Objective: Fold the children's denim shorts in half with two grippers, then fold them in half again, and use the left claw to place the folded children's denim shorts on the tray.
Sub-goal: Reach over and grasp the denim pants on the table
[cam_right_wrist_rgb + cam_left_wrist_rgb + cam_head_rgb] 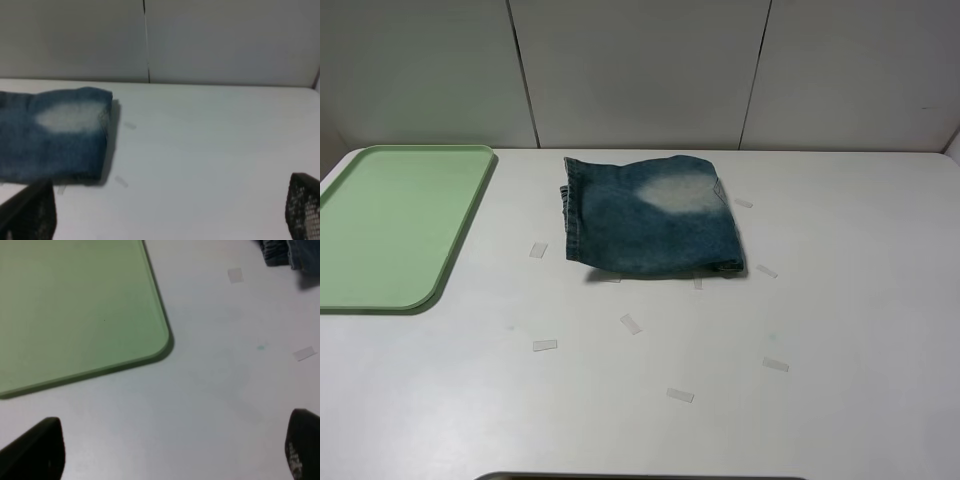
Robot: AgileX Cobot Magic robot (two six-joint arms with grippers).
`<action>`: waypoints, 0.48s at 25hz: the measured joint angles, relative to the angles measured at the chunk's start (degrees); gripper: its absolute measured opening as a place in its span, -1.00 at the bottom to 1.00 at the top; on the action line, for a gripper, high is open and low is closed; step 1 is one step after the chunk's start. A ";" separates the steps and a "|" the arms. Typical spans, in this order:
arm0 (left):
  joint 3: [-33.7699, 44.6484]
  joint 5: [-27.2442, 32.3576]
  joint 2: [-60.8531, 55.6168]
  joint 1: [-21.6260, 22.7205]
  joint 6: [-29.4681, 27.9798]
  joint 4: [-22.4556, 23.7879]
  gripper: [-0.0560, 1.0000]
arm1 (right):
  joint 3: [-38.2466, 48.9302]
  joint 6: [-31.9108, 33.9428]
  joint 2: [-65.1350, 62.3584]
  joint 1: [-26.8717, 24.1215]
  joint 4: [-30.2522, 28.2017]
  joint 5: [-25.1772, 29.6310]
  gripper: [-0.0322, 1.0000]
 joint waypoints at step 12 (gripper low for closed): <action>0.00 0.00 0.00 0.00 0.00 0.00 0.76 | 11.78 -0.91 -3.13 0.00 2.94 -1.88 0.41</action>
